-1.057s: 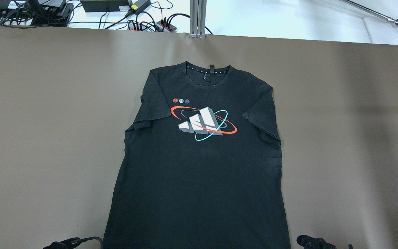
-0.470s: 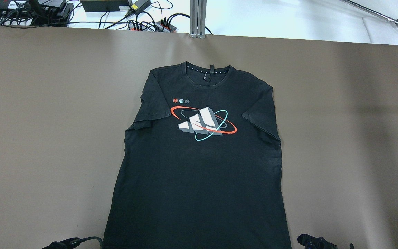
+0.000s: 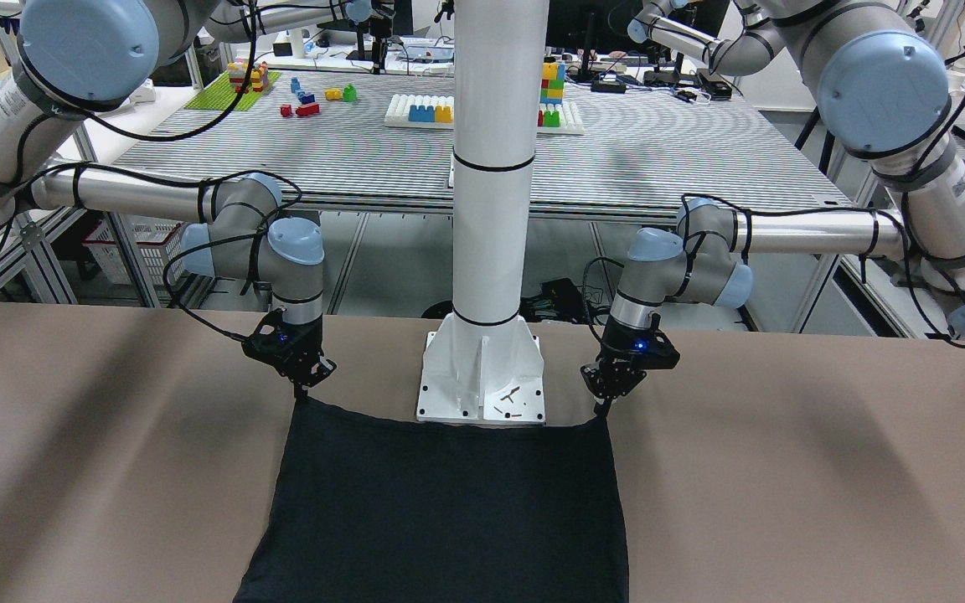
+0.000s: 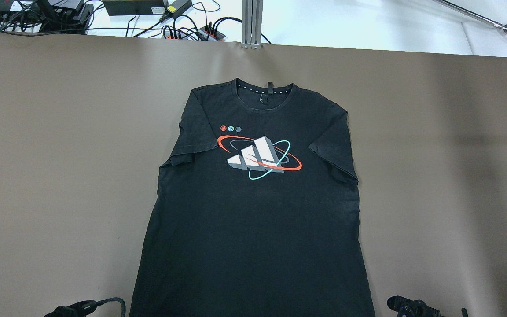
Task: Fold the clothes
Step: 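Grasp the hem corners with both grippers and lift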
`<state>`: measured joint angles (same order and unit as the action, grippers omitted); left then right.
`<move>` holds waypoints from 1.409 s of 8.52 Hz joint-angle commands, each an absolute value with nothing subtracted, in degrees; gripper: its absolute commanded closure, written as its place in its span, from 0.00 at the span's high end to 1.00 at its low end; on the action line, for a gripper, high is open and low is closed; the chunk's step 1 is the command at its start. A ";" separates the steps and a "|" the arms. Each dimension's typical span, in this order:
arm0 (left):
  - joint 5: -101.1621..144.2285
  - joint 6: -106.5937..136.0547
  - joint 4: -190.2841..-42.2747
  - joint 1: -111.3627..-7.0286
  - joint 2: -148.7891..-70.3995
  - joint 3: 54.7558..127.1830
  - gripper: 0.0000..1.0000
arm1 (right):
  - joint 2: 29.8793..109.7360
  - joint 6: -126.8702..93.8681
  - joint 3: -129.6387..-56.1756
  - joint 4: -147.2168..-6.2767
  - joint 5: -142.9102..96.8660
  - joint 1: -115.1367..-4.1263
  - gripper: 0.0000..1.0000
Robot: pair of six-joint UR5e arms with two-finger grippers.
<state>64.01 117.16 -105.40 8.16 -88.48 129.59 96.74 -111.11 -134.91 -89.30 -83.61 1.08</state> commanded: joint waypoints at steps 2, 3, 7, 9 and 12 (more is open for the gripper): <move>64.69 117.60 -103.01 6.52 -89.29 134.90 0.00 | 97.91 -107.42 -139.82 -89.56 -89.09 -4.27 0.00; 66.95 117.16 -103.01 3.55 -89.04 136.65 0.00 | 98.08 -105.92 -140.70 -89.65 -92.78 -7.26 0.00; 73.54 109.56 -102.14 -8.04 -97.68 133.09 0.00 | 89.97 -97.89 -138.02 -89.65 -98.06 -18.75 0.00; 83.79 102.01 -98.89 -18.93 -103.51 128.60 0.00 | 81.16 -86.47 -131.16 -96.80 -109.63 -32.28 0.00; 94.71 89.42 -98.70 -33.70 -106.43 122.45 0.00 | 71.83 -69.39 -123.69 -105.63 -111.88 -46.10 0.00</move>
